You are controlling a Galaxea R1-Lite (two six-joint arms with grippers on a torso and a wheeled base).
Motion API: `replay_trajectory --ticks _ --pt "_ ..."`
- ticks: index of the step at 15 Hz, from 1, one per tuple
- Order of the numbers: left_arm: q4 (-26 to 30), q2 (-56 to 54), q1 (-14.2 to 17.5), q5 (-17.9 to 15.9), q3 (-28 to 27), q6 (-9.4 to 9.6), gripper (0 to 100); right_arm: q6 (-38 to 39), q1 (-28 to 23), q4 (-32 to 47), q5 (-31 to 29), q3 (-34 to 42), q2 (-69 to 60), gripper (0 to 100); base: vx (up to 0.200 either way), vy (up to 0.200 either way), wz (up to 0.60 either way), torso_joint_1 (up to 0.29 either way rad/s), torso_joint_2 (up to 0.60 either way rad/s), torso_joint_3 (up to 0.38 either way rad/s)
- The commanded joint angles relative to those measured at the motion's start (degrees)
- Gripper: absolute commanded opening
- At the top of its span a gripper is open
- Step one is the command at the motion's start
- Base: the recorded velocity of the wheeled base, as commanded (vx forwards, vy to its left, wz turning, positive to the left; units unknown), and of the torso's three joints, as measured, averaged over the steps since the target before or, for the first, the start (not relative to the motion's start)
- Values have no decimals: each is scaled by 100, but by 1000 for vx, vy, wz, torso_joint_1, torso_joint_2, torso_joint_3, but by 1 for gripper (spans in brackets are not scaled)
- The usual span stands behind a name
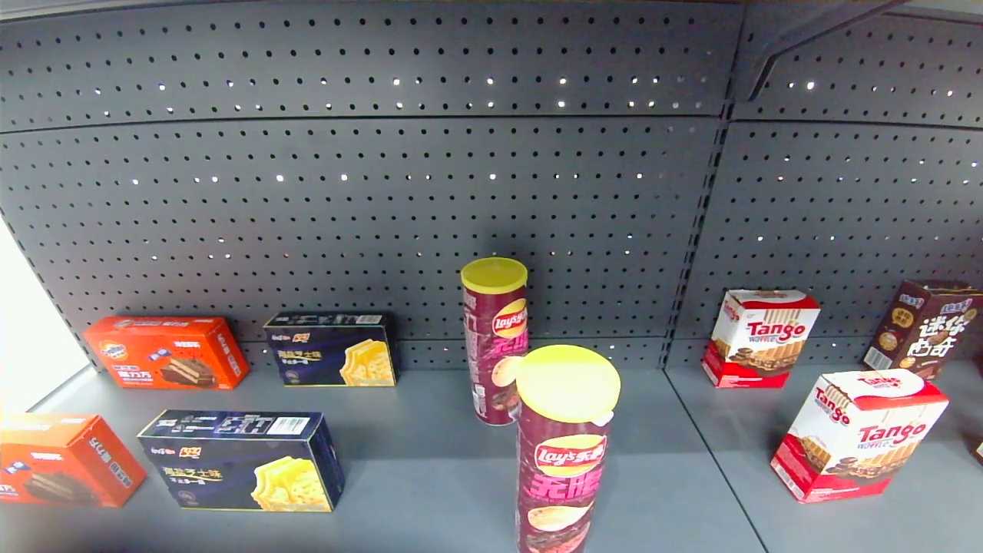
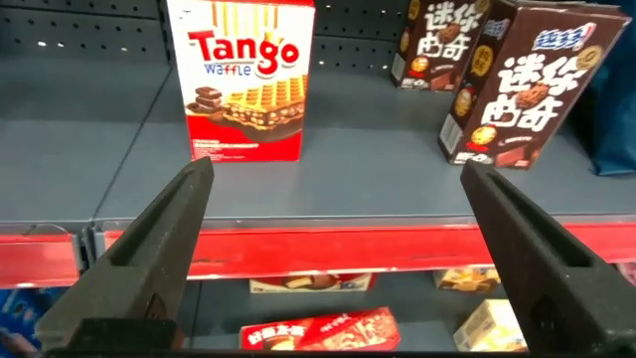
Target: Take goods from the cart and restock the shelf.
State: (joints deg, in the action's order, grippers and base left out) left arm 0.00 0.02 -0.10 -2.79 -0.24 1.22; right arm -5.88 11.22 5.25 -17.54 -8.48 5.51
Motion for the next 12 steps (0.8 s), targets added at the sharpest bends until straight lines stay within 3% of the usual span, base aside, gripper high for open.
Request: replay_trajectory --ticks 1,12 --pt "0 -2 1 -2 -2 1 100 16 3 2 23 -30 3 100 0 0 0 0 0 0" --pt "0 -2 1 -2 -2 1 100 78 3 37 32 -180 3 100 0 0 0 0 0 0"
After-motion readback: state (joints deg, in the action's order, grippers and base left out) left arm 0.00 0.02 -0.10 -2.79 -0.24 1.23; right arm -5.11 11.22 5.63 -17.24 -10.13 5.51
